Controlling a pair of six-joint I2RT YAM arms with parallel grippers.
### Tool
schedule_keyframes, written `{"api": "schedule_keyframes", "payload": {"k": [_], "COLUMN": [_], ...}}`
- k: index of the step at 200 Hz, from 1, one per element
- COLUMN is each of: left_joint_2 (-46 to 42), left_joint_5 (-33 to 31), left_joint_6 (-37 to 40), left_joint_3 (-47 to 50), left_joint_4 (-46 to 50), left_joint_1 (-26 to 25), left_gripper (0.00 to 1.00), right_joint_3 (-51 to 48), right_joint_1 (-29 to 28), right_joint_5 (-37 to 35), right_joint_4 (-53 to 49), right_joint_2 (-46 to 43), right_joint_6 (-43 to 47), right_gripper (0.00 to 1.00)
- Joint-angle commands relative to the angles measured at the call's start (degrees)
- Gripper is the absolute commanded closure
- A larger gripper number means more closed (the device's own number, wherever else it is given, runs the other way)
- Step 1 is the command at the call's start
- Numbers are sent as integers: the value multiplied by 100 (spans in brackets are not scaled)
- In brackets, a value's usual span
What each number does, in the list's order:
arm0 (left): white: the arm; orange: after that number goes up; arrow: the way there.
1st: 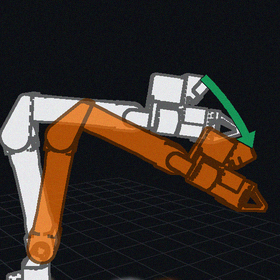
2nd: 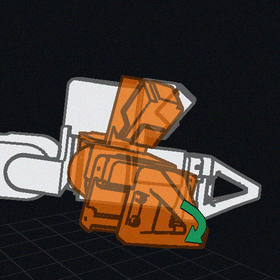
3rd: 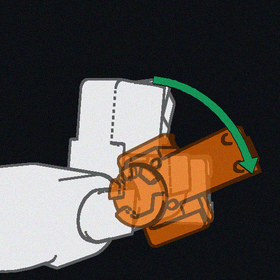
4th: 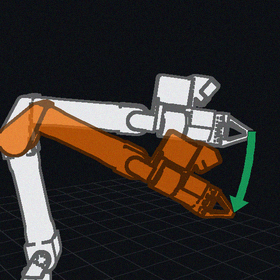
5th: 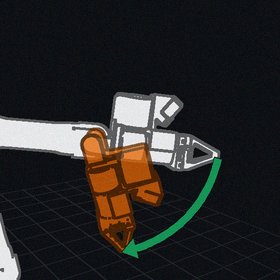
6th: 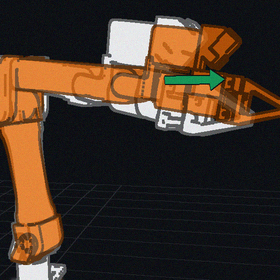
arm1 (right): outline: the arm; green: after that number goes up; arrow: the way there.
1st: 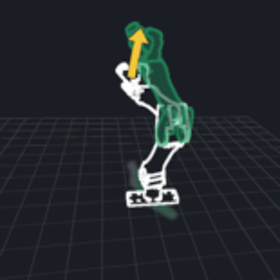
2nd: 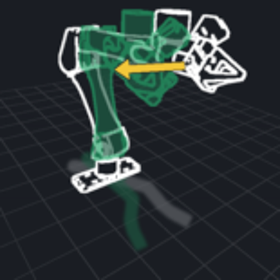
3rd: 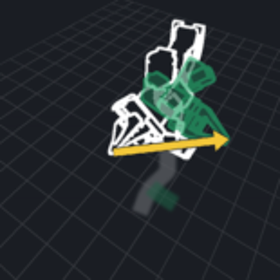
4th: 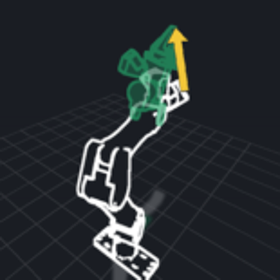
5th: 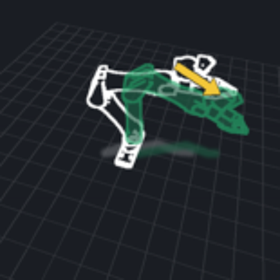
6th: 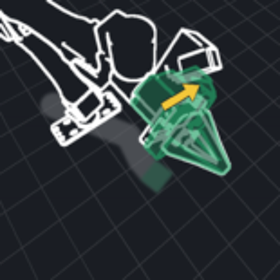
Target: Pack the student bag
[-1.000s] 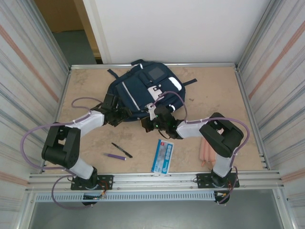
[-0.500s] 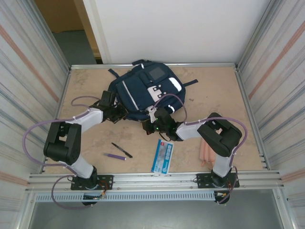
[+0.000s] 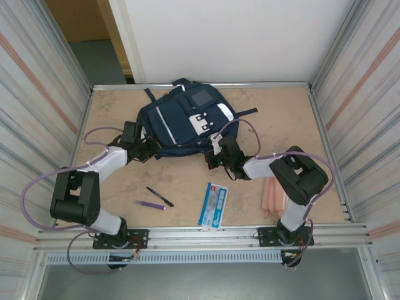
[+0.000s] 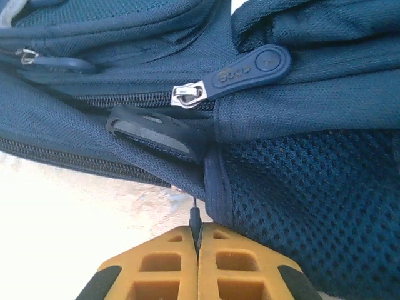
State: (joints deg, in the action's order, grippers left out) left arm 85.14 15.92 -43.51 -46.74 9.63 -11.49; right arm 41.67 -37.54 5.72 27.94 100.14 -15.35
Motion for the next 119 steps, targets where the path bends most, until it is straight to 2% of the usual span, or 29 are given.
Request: {"api": "schedule_keyframes", "payload": {"k": [1, 27, 44, 53, 65, 73, 94, 119], "left_joint_2": [-229, -259, -339, -381, -442, -527, -922, -1263], "left_joint_5": [-244, -39, -56, -115, -171, -201, -379, -1006], "left_joint_6": [223, 103, 101, 152, 206, 211, 344, 857], "left_joint_3": [58, 91, 128, 115, 44, -8, -37, -261], "left_joint_4": [36, -42, -184, -229, -163, -100, -13, 391], "left_joint_1": [147, 100, -147, -320, -474, -530, -544, -467], "left_gripper": [100, 100, 100, 91, 71, 62, 53, 43], "right_joint_3": [-106, -140, -249, -335, -441, -571, -843, -735], "right_joint_1": [478, 537, 531, 537, 576, 622, 651, 642], "right_joint_5": [-705, -492, -406, -397, -353, -127, 578, 1194], "right_joint_4": [-298, -210, -19, 223, 510, 842, 1416, 1176], "right_joint_2": [-295, -325, -357, -335, -359, -469, -847, -1234], "right_joint_6": [94, 39, -11, -3, -10, -20, 291, 912], "right_gripper": [100, 100, 96, 93, 90, 87, 79, 70]}}
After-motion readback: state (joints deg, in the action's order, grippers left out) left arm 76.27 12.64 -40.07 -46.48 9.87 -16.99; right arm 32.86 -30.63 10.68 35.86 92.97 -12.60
